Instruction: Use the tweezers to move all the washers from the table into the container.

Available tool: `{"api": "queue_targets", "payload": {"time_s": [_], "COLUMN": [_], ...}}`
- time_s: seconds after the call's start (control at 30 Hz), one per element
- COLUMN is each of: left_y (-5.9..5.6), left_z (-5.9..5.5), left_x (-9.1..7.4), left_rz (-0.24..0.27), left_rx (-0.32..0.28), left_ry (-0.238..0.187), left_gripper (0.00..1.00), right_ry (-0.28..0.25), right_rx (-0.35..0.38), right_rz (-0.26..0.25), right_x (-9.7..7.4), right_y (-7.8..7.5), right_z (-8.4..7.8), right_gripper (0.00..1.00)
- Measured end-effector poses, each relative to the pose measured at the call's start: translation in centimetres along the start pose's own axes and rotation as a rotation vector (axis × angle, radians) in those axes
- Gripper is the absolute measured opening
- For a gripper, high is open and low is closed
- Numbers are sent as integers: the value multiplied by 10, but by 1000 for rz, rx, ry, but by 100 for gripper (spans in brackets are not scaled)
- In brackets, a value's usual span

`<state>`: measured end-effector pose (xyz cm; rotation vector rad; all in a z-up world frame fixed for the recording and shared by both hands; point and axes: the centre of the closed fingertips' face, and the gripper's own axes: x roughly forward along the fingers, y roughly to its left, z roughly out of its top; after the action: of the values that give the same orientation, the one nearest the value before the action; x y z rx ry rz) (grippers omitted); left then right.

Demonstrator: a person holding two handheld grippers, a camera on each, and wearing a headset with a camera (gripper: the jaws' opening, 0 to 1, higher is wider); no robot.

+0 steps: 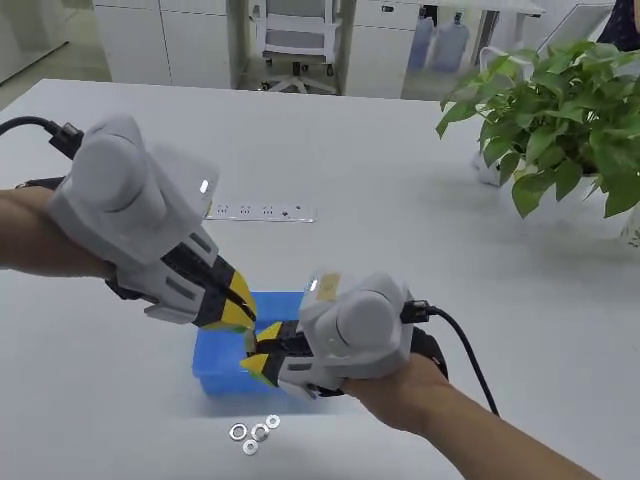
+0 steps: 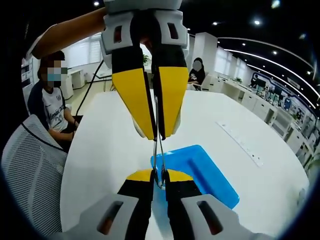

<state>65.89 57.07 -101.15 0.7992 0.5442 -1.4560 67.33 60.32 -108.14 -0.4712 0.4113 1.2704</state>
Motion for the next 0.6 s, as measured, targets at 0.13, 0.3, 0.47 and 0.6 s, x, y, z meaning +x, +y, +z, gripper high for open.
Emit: {"api": "queue_targets", "payload": {"time_s": [0.13, 0.3, 0.47, 0.6], "left_y": [8, 17, 23, 28], "left_z": [-1, -6, -11, -15], "left_x": [1, 5, 10, 15], "left_rz": [4, 8, 4, 3], "left_rx": [5, 13, 17, 17], "left_ry": [0, -1, 3, 9], "left_gripper": [6, 6, 6, 6], "right_ry": [-2, -5, 2, 6], "right_rx": [0, 8, 6, 17], "right_rz": [-9, -22, -31, -33], "right_x": [3, 7, 13, 17], "right_y": [-8, -18, -25, -30], "right_z": [0, -3, -9, -13], "right_gripper": [10, 10, 10, 10]}}
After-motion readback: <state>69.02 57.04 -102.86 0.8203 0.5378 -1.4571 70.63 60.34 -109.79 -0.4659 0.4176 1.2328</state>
